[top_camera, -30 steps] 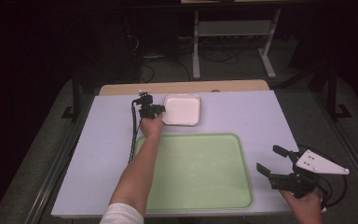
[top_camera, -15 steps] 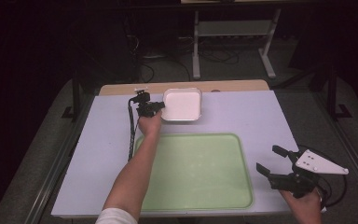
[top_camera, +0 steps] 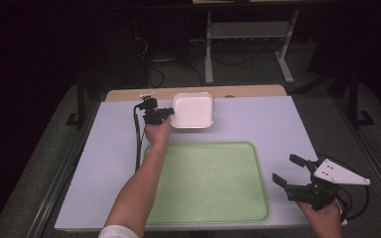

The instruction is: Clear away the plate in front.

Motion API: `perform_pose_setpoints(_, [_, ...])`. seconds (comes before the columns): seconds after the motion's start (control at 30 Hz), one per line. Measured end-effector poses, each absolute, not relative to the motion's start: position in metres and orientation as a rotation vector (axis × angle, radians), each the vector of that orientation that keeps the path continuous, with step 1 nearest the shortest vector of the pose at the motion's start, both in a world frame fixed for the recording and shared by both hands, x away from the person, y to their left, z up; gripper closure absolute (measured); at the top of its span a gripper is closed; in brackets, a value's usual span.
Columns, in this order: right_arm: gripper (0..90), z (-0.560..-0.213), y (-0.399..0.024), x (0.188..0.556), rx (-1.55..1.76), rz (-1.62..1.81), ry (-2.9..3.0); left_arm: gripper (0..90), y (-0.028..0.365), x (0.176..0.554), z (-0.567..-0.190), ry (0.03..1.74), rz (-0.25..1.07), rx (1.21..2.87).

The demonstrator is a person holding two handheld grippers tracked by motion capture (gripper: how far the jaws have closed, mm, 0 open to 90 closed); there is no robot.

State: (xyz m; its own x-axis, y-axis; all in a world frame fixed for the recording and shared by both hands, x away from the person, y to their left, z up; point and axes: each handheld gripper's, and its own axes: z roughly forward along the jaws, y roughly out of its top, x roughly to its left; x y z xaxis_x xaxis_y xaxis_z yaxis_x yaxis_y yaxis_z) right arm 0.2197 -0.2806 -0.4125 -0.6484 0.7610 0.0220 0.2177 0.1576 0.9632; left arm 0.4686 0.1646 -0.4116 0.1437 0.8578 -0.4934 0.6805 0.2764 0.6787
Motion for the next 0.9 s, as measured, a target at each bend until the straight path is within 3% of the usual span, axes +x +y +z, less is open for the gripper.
perform_pose_setpoints(0.9, [13.7, -0.413, -0.280, 0.221, 0.926, 1.509, 1.965, 88.8, 0.171, 0.444, -0.401, 1.564, 0.217, 1.427])
